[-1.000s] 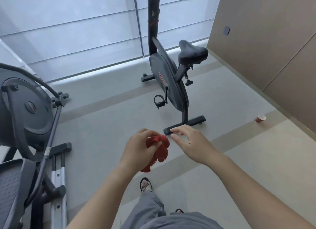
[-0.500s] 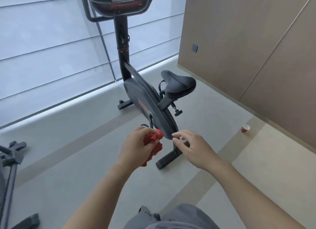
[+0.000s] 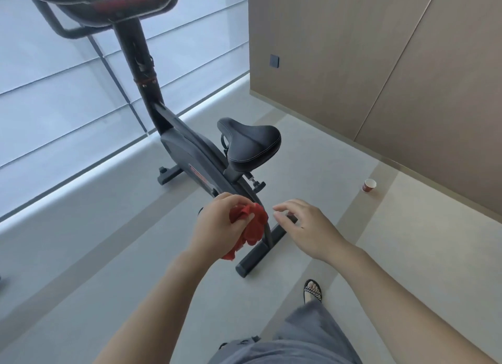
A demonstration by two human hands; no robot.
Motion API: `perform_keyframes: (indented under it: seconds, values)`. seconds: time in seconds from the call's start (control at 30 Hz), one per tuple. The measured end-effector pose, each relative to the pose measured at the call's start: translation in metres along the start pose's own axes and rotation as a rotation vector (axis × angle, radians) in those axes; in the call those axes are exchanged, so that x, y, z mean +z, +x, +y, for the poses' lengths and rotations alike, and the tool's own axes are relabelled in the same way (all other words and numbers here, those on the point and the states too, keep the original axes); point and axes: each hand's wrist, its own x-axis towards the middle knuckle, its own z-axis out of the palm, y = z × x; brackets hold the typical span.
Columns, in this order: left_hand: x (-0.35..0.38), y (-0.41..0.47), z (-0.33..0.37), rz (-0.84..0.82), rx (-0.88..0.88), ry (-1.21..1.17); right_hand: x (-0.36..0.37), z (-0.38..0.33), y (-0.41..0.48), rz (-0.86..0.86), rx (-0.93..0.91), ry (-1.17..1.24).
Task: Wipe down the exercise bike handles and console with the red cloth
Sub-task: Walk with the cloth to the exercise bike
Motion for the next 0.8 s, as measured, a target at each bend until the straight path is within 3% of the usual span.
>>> perform_keyframes:
  seconds: [0.5,0.8]
  values:
    - [0.124,0.197,0.116,-0.038,0.022,-0.002,-0.18,0.139,0.109,0.027,0.068,0.007]
    - [0.111,0.281,0.119,0.021,-0.042,-0.009,-0.206,0.157,0.203,-0.068,0.043,0.013]
